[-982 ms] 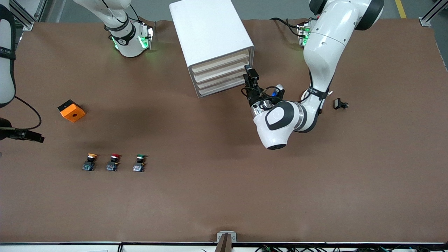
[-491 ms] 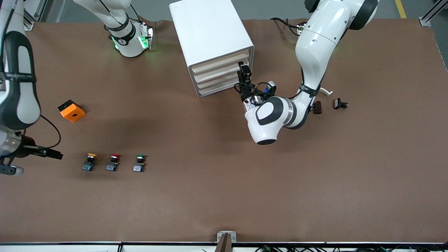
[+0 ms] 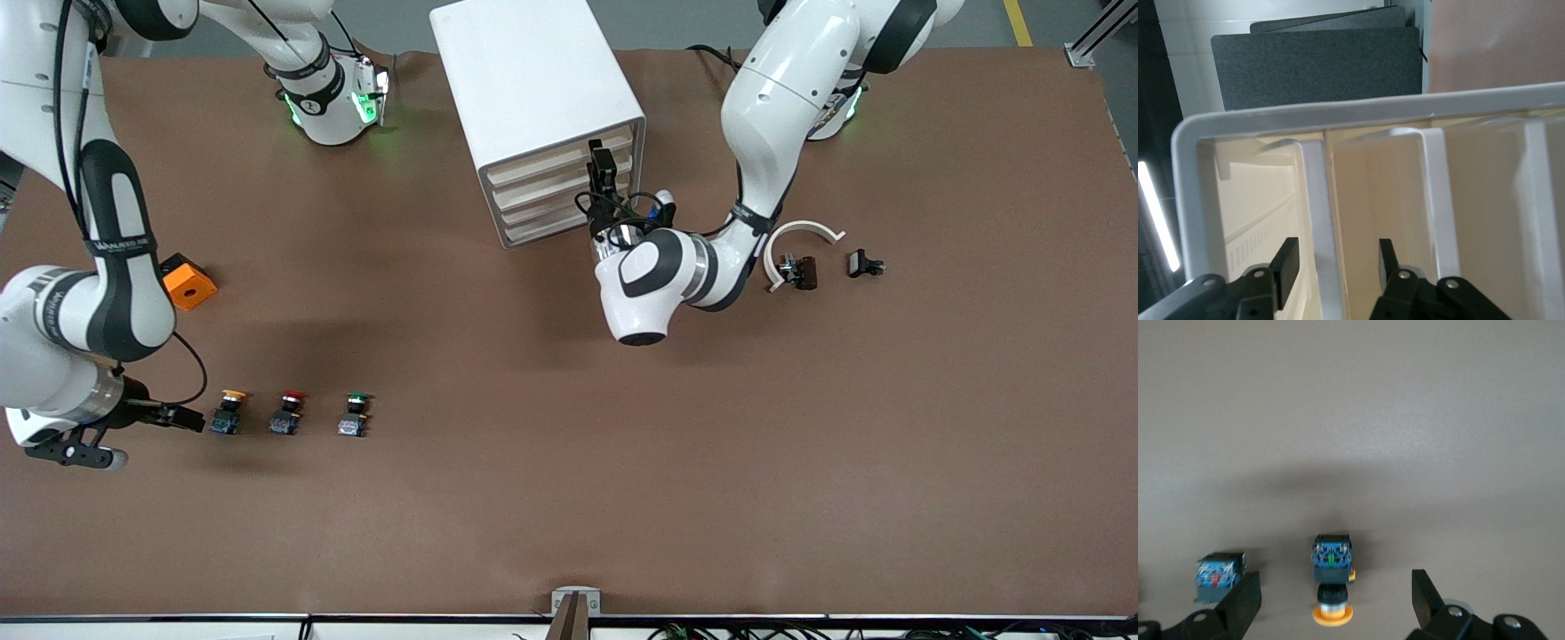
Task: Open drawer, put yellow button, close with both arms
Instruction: 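Lower the right gripper onto the yellow button and grasp it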
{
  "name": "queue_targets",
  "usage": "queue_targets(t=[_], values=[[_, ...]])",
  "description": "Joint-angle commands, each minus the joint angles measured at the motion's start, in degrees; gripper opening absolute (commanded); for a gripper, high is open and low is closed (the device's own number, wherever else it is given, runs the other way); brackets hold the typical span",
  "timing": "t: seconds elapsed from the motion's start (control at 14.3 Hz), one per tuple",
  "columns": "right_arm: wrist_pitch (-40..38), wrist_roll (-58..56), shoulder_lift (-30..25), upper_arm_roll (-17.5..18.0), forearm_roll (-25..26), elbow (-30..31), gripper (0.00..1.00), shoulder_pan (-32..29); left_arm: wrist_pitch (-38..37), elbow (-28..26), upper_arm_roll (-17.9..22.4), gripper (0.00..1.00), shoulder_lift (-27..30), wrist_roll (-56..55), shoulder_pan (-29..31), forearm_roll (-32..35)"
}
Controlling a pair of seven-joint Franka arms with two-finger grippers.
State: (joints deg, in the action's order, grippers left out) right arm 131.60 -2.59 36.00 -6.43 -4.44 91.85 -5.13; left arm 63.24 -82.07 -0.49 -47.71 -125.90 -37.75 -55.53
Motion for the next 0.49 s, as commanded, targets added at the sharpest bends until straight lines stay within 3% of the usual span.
queue_targets(t=[0.0,0.07,0.42], values=[[5.04,3.19,0.92,-0.07,-0.30,2.71,1.00,0.90,0.30,-0.55,0.22,0.42,0.52,-0.84,-0.83,-1.51],[6.54,3.73,1.61,-0.07,-0.30,3.33,1.00,1.25,0.22,-0.55,0.22,0.31,0.52,-0.75,-1.01,-1.86],[11.65,3.82,3.90,-0.07,-0.30,5.26,1.00,1.43,0.39,-0.19,0.40,0.13,0.34,-0.40,-0.48,-3.53]])
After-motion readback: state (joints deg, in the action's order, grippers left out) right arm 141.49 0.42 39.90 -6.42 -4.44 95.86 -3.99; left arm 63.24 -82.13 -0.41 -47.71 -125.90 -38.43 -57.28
